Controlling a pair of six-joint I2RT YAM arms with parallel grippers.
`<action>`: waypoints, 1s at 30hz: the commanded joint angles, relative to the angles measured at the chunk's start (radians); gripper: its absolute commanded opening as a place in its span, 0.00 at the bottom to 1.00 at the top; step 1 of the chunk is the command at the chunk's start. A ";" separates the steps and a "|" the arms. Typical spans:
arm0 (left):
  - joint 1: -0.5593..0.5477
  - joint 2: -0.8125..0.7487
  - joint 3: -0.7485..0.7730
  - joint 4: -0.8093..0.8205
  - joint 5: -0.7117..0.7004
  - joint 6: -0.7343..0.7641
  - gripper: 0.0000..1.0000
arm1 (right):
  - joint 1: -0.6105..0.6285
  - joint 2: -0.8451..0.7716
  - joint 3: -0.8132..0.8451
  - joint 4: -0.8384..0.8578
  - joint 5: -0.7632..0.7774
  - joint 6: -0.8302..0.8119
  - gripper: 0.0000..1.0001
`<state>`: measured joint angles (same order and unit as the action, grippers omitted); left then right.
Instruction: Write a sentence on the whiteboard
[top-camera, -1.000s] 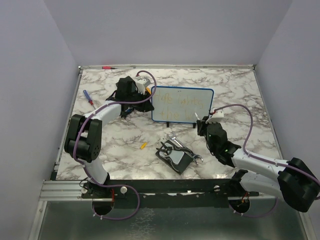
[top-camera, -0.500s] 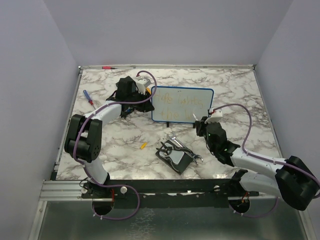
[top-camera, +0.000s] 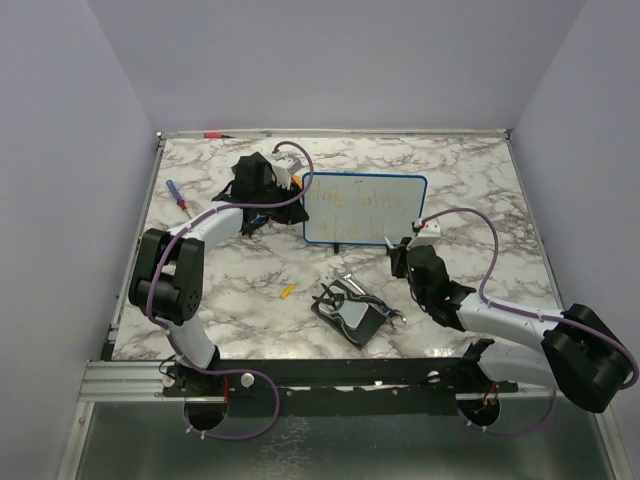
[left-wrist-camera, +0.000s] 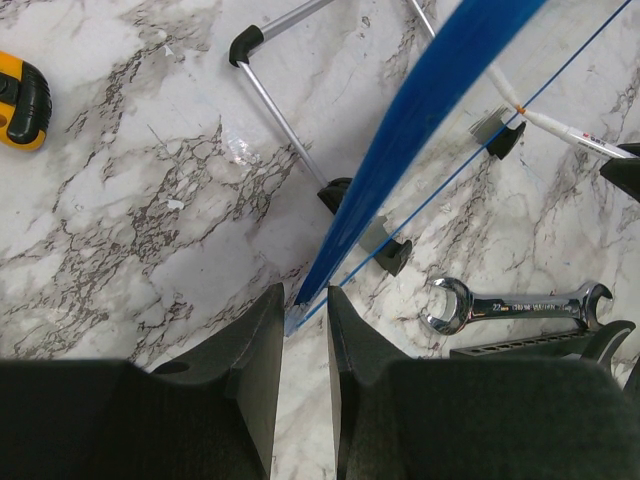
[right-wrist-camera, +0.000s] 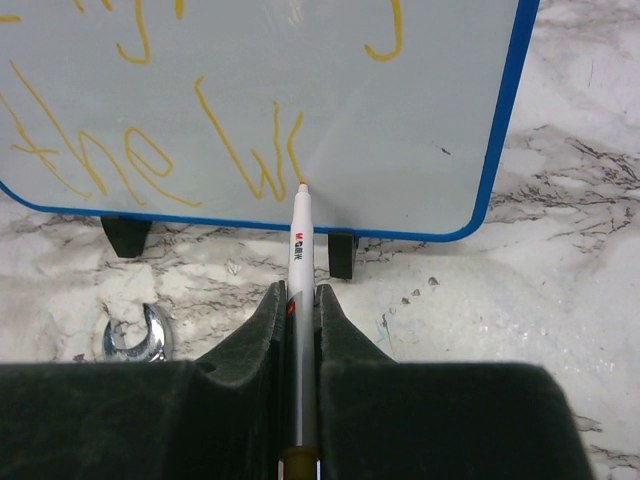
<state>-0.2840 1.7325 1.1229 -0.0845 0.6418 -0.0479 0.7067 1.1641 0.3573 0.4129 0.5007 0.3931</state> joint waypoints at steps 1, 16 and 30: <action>-0.005 -0.018 0.012 0.012 -0.013 0.010 0.25 | -0.006 0.016 0.028 -0.061 0.048 0.033 0.00; -0.005 -0.018 0.011 0.012 -0.013 0.010 0.25 | -0.006 -0.022 0.080 -0.043 0.105 -0.037 0.00; -0.004 -0.018 0.011 0.012 -0.013 0.010 0.25 | -0.006 -0.035 0.095 -0.031 0.112 -0.056 0.00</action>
<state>-0.2840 1.7325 1.1229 -0.0845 0.6418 -0.0479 0.7067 1.1458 0.4274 0.3649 0.5697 0.3500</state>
